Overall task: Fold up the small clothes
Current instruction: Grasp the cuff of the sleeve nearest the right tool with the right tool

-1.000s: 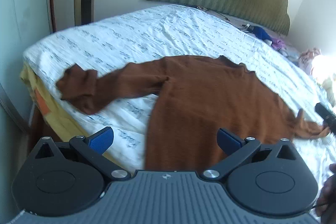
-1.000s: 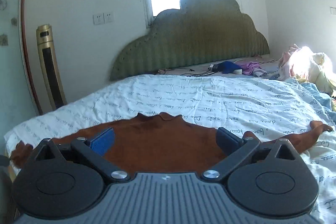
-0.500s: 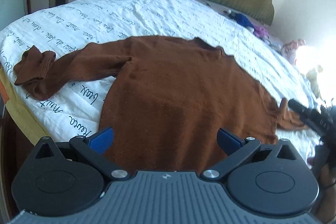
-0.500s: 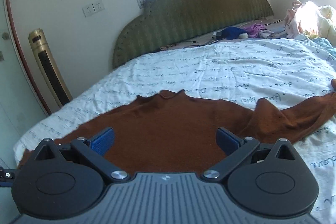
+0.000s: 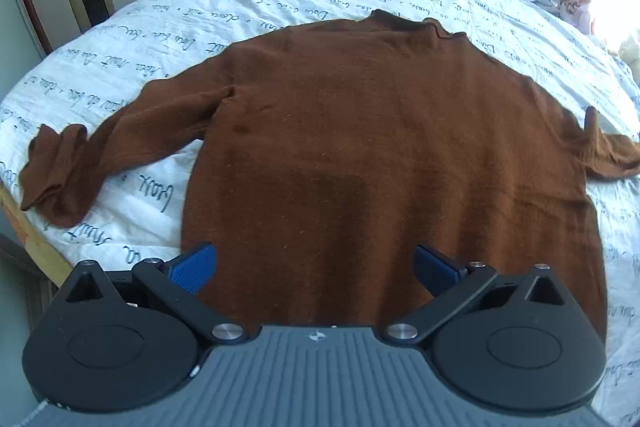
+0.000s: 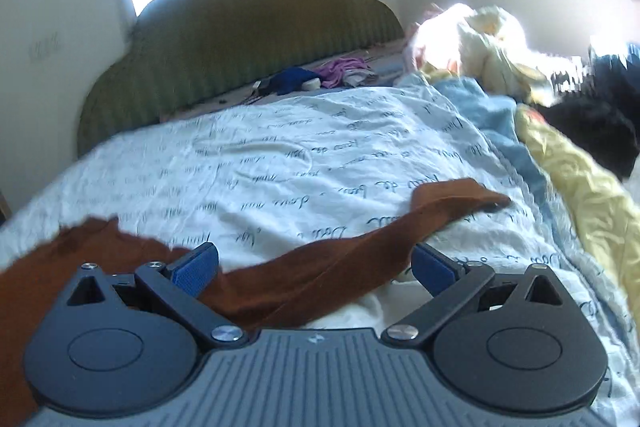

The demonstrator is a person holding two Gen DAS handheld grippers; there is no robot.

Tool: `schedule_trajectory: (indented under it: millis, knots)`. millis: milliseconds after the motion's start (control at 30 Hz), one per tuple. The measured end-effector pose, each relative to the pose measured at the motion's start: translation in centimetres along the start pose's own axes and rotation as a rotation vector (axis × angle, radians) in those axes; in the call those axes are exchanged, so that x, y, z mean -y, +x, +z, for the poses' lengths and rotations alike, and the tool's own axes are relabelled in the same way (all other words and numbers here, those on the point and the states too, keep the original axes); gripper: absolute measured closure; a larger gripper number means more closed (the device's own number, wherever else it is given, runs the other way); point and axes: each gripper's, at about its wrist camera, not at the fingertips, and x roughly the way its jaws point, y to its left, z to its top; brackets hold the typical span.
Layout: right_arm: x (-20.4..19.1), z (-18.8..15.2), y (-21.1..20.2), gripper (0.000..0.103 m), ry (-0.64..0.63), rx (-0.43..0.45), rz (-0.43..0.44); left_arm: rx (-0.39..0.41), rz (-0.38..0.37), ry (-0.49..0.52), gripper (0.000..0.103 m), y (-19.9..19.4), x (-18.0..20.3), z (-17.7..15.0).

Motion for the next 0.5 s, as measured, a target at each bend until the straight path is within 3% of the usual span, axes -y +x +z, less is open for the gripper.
schedule_trajectory:
  millis: [67,267,433,467,500]
  knots:
    - [4.2,1.9,1.0,0.0,0.189,0.01,-0.004,-0.012,-0.029,-0.006,0.0,0.4,0.4,0.5]
    - [11.6,3.7,4.5,0.0,0.475,-0.036,0.006,-0.033,-0.036,0.02,0.0,1.7,2.1,1.4]
    - [14.2,4.0,6.6,0.0,0.559,-0.011,0.026,-0.041,0.0,0.048,0.0,2.6,3.1,2.1]
    - [14.7,4.1,7.1,0.003,0.572,-0.012,0.026,-0.037,0.018,0.052,0.0,2.7,3.3,2.2]
    - [15.1,4.2,7.5,0.015,0.589,-0.008,0.031,-0.031,0.031,0.055,0.0,2.8,3.5,2.3]
